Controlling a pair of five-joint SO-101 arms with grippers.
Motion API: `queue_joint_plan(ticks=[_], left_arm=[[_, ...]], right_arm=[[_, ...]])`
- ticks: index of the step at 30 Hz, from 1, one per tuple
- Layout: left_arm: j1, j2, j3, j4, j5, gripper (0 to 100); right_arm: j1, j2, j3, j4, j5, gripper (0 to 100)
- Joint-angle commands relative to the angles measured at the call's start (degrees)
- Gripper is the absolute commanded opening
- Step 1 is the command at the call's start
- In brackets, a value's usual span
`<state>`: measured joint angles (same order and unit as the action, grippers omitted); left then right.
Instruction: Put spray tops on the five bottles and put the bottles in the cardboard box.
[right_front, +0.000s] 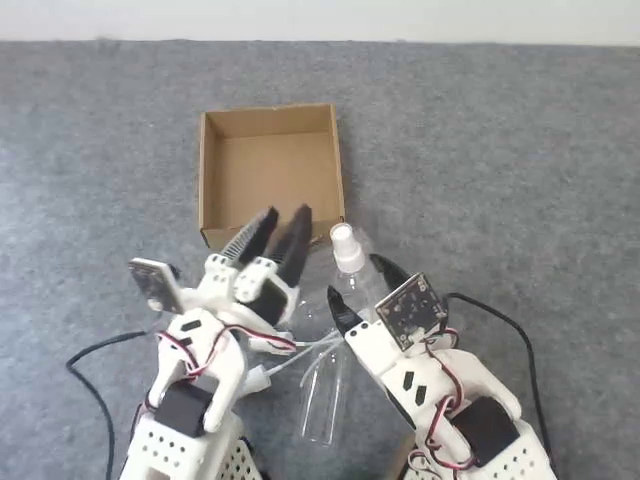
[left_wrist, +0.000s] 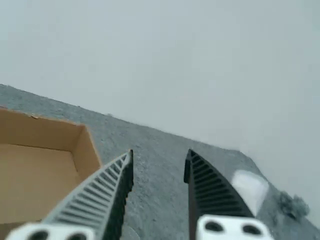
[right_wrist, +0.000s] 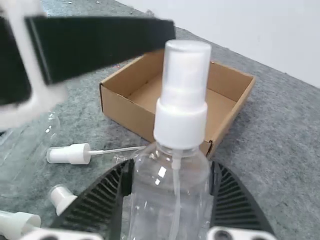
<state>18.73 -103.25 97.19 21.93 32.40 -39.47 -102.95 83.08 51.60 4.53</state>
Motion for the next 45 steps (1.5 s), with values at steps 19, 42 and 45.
queue_joint_plan(ticks=[19, 42, 45], left_arm=[[10.46, -0.97, -0.75, 5.27, -6.86, 15], [-11.16, -1.05, -5.23, 2.20, 2.02, 15], [-12.75, -1.05, -5.32, 2.11, 2.02, 15]], right_arm=[[-0.13, -1.10, -3.60, -1.01, 0.00, 13.2], [7.34, -0.92, 0.00, -10.95, 0.00, 13.2], [7.34, -0.40, 0.18, -14.73, 0.00, 13.2]])
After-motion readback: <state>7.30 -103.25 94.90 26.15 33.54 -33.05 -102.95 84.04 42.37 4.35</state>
